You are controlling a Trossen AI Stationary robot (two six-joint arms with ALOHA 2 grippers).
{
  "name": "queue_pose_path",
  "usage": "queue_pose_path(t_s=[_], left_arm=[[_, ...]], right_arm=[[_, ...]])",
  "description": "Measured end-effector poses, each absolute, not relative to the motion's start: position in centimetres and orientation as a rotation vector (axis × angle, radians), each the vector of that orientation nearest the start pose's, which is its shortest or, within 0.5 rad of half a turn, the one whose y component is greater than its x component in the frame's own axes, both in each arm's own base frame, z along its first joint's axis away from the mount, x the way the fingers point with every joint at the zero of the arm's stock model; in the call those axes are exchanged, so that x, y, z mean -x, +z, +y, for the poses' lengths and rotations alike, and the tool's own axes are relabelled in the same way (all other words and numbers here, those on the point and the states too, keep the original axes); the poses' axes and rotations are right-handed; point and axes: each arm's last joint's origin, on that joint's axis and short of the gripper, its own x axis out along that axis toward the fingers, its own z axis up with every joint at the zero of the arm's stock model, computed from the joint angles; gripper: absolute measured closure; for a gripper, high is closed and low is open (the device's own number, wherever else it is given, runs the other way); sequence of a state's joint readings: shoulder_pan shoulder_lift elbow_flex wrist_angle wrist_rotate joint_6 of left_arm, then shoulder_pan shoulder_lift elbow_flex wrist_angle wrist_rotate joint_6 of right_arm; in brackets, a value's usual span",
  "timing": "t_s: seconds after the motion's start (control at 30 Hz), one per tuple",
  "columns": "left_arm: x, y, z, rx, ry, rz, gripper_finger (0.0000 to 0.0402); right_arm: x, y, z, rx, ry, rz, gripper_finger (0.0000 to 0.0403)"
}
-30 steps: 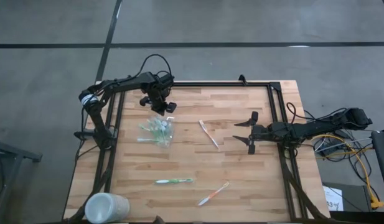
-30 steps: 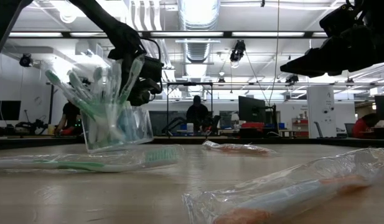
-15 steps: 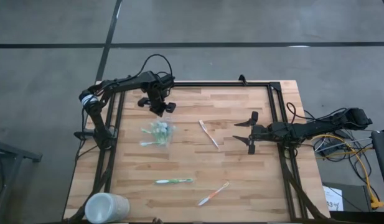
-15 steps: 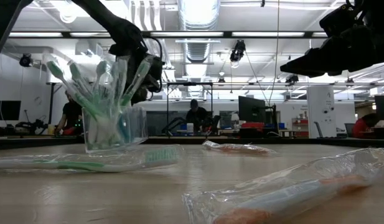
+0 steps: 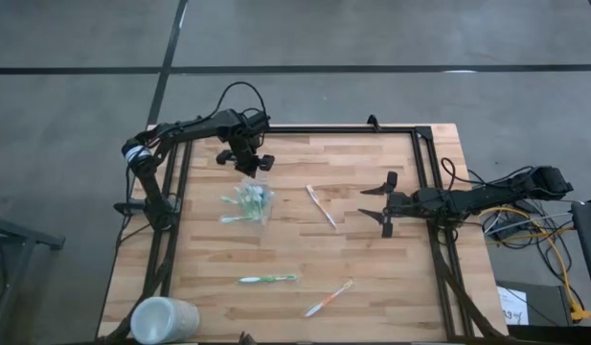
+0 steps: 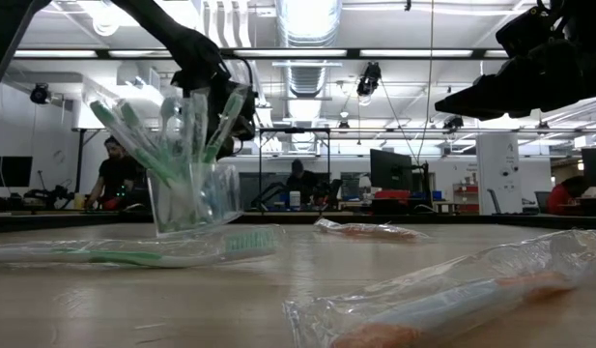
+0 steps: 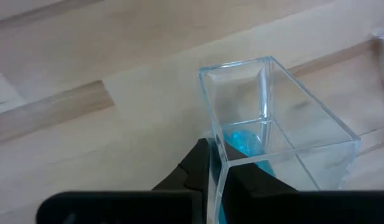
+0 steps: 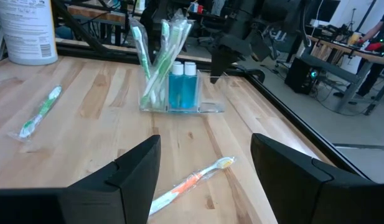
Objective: Pick & Place toothbrushing station
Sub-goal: Adjust the transparent organizer on the table
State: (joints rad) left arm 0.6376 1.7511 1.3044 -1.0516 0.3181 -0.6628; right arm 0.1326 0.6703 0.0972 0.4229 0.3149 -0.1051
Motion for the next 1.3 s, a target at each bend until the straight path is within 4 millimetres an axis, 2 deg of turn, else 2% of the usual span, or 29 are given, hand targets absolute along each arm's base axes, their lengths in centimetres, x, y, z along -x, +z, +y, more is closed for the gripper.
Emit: queue_pose_path(t_s=[0.3, 0.67, 0.97, 1.3], left_arm=[[-26.7, 19.7, 18.3, 1.313, 0.674, 1.348, 0.0378], [-25.6, 19.9, 17.5, 1.302, 0.658, 1.502, 0.0376], [-25.2, 20.0, 16.7, 1.130, 0.469, 1.618, 0.0375], [-26.2, 19.8, 16.8, 0.850, 0.316, 1.571, 0.0378]], right_arm=[[-14.6, 17.1, 1.0, 0.138, -0.174, 0.156, 0.0158], [-14.6, 17.1, 1.0, 0.138, -0.174, 0.156, 0.0158], [-14.6, 17.1, 1.0, 0.138, -0.174, 0.156, 0.0158], [-14.6, 17.1, 1.0, 0.138, -0.174, 0.156, 0.0158]])
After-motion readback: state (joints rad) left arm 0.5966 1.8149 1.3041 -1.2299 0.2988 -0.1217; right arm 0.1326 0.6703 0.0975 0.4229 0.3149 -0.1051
